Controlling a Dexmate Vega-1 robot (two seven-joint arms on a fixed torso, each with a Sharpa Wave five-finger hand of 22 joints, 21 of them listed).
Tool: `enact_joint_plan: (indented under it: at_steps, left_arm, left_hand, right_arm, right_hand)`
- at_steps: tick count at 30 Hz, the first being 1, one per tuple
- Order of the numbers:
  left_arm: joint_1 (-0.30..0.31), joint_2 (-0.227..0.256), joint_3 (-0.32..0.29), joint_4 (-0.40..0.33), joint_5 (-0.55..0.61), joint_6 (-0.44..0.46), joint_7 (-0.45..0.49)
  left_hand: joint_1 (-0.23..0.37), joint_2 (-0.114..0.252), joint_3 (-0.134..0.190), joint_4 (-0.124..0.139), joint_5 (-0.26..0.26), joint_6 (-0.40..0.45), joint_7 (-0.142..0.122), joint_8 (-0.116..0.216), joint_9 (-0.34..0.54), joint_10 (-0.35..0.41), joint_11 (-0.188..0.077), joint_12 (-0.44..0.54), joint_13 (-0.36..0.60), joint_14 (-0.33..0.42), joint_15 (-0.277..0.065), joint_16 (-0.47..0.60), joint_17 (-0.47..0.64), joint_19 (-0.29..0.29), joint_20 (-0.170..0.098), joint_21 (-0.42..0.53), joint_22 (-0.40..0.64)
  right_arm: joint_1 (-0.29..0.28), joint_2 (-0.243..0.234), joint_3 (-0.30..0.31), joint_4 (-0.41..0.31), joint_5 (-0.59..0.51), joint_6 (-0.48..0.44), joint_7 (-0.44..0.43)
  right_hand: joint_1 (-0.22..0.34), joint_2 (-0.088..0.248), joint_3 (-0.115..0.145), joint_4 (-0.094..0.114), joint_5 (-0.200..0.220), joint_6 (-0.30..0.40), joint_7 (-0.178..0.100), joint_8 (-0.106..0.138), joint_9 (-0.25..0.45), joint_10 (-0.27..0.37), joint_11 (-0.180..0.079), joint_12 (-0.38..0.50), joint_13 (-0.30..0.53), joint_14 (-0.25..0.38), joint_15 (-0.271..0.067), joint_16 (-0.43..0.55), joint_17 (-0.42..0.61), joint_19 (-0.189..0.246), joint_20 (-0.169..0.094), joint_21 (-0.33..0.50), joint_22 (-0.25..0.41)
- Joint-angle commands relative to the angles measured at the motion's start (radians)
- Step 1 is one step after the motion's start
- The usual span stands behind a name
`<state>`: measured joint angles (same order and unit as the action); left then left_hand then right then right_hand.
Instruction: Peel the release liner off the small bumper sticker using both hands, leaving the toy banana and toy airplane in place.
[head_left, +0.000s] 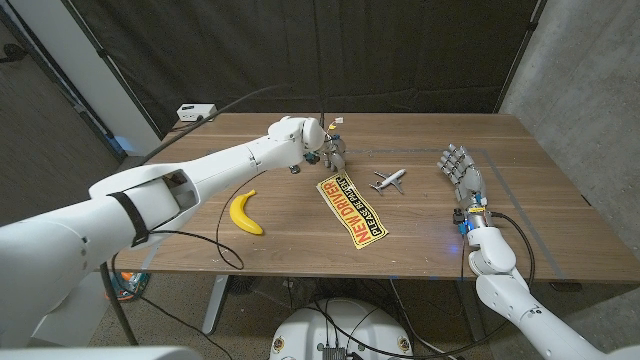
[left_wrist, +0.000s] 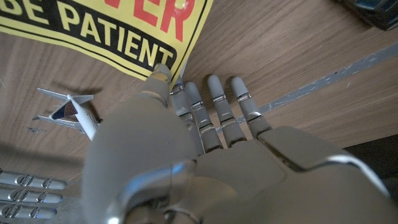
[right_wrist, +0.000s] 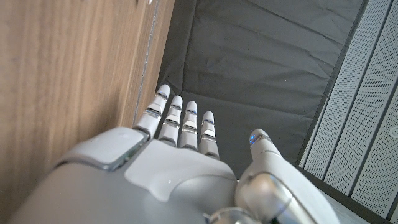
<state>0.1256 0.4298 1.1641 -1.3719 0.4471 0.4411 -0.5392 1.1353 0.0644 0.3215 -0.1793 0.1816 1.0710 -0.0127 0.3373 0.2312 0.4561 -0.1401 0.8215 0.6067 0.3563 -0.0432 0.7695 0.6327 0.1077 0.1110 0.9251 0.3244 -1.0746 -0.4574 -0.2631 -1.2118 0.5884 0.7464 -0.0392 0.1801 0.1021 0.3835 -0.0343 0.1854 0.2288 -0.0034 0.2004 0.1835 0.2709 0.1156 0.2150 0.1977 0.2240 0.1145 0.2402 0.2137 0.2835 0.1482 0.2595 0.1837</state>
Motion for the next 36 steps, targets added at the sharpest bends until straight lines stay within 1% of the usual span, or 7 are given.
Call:
enact_joint_plan:
  at_steps: [1, 6, 12, 16, 26, 29, 36]
  left_arm:
    - [0.104, 0.043, -0.073, -0.080, 0.030, -0.035, 0.195]
    - [0.180, 0.078, -0.110, -0.134, 0.095, -0.079, 0.388]
    - [0.265, 0.097, -0.161, -0.152, 0.171, -0.153, 0.640]
    - [0.301, 0.094, -0.194, -0.137, 0.192, -0.213, 0.765]
    - [0.337, 0.076, -0.224, -0.096, 0.280, -0.332, 0.994]
    - [0.336, 0.071, -0.215, -0.090, 0.341, -0.335, 1.050]
    - [0.336, 0.048, -0.206, -0.053, 0.410, -0.366, 1.166]
  left_hand:
    - [0.036, 0.019, 0.008, 0.002, 0.004, 0.041, -0.038, 0.017, 0.022, 0.015, 0.001, 0.016, 0.005, 0.018, -0.065, 0.012, 0.002, 0.010, 0.005, 0.014, 0.004]
    - [0.036, 0.038, 0.010, 0.016, 0.005, 0.024, -0.046, 0.017, 0.032, 0.020, 0.002, 0.023, 0.007, 0.025, -0.067, 0.012, -0.002, 0.021, 0.008, 0.027, 0.004]
    - [0.004, 0.062, 0.009, 0.045, -0.001, -0.015, -0.088, 0.026, 0.058, -0.021, -0.017, 0.011, 0.002, 0.005, -0.081, -0.040, -0.037, 0.020, -0.001, 0.047, 0.000]
    - [-0.019, 0.058, 0.008, 0.052, 0.003, -0.033, -0.117, 0.051, 0.089, -0.062, -0.038, -0.020, -0.025, -0.040, -0.077, -0.123, -0.089, -0.028, 0.007, 0.049, -0.011]
    - [-0.046, 0.050, 0.006, 0.058, 0.009, -0.046, -0.140, 0.079, 0.119, -0.046, -0.053, -0.042, -0.067, -0.047, -0.084, -0.198, -0.147, -0.046, -0.003, 0.057, -0.034]
    - [-0.052, 0.051, 0.007, 0.059, 0.010, -0.043, -0.148, 0.084, 0.117, -0.040, -0.056, -0.047, -0.078, -0.037, -0.093, -0.211, -0.159, -0.041, -0.010, 0.061, -0.042]
    - [-0.064, 0.054, 0.008, 0.063, 0.015, -0.049, -0.157, 0.090, 0.117, -0.026, -0.063, -0.059, -0.100, -0.010, -0.109, -0.232, -0.179, -0.032, -0.019, 0.068, -0.059]
  right_arm:
    - [-0.002, -0.002, -0.002, -0.008, 0.000, -0.016, -0.004]
    - [0.007, 0.002, -0.005, -0.003, 0.000, -0.017, -0.001]
    - [0.011, -0.005, -0.009, -0.021, -0.018, -0.043, -0.022]
    - [0.012, -0.014, -0.012, -0.039, -0.037, -0.065, -0.044]
    - [-0.008, -0.050, -0.009, -0.123, -0.071, -0.140, -0.102]
    - [-0.018, -0.067, -0.008, -0.164, -0.094, -0.179, -0.136]
    - [-0.031, -0.108, -0.010, -0.250, -0.149, -0.245, -0.180]
  right_hand:
    - [-0.009, 0.000, 0.006, 0.004, 0.003, 0.009, 0.003, 0.001, 0.005, 0.010, 0.001, 0.002, 0.006, 0.011, 0.002, 0.001, 0.002, 0.006, -0.001, -0.001, 0.002]
    - [-0.006, 0.002, 0.008, 0.002, 0.004, 0.011, 0.004, 0.001, 0.005, 0.012, 0.001, 0.002, 0.006, 0.012, 0.001, 0.000, 0.001, 0.006, -0.001, -0.002, 0.002]
    - [0.013, 0.013, 0.020, -0.011, 0.005, 0.020, 0.008, 0.003, 0.005, 0.022, -0.001, 0.004, 0.006, 0.028, -0.003, 0.004, -0.001, 0.014, 0.001, -0.001, 0.002]
    - [0.035, 0.019, 0.031, -0.027, 0.005, 0.033, 0.007, 0.006, 0.004, 0.029, -0.003, 0.004, 0.005, 0.043, -0.006, 0.007, -0.003, 0.024, 0.001, 0.001, 0.002]
    - [0.111, 0.036, 0.064, -0.082, -0.003, 0.093, 0.021, 0.020, 0.004, 0.097, 0.004, 0.021, 0.006, 0.109, -0.024, 0.034, 0.005, 0.066, -0.009, 0.009, 0.004]
    - [0.119, 0.037, 0.060, -0.085, -0.008, 0.136, 0.030, 0.029, 0.005, 0.133, -0.004, 0.028, 0.008, 0.157, -0.032, 0.060, 0.019, 0.094, -0.014, 0.019, 0.006]
    - [0.131, 0.013, 0.050, -0.101, -0.010, 0.169, 0.037, 0.033, 0.005, 0.163, -0.008, 0.036, 0.009, 0.185, -0.047, 0.074, 0.027, 0.118, -0.016, 0.027, 0.008]
